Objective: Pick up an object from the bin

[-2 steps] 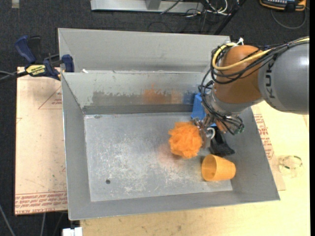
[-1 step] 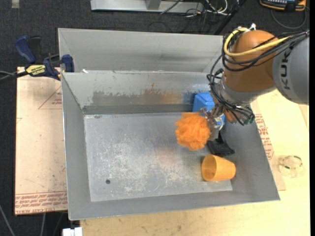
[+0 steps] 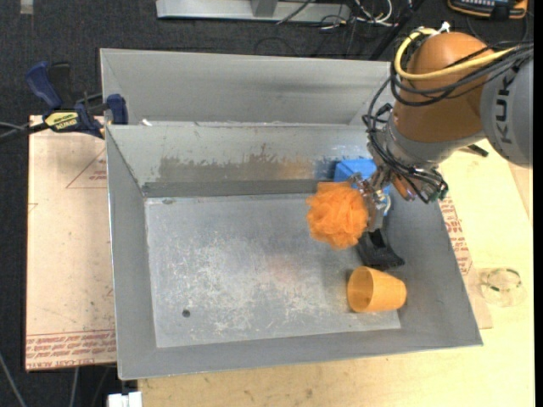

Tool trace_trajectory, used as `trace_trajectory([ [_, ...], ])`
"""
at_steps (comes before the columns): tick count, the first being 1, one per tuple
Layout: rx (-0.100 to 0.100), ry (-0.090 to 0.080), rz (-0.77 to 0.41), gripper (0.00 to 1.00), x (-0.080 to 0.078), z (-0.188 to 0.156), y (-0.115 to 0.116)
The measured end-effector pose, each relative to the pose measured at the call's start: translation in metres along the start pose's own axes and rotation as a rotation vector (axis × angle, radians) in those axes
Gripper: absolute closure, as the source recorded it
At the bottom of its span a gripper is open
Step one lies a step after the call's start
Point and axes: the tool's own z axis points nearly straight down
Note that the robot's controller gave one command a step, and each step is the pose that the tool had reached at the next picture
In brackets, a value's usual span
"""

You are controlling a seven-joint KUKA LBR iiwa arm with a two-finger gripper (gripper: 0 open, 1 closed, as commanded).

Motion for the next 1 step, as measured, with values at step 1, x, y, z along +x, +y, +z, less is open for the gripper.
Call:
trace_trajectory([
  [1,-0.002,0.002,0.010,1.00,0.0064,-0.0438,0.0043],
])
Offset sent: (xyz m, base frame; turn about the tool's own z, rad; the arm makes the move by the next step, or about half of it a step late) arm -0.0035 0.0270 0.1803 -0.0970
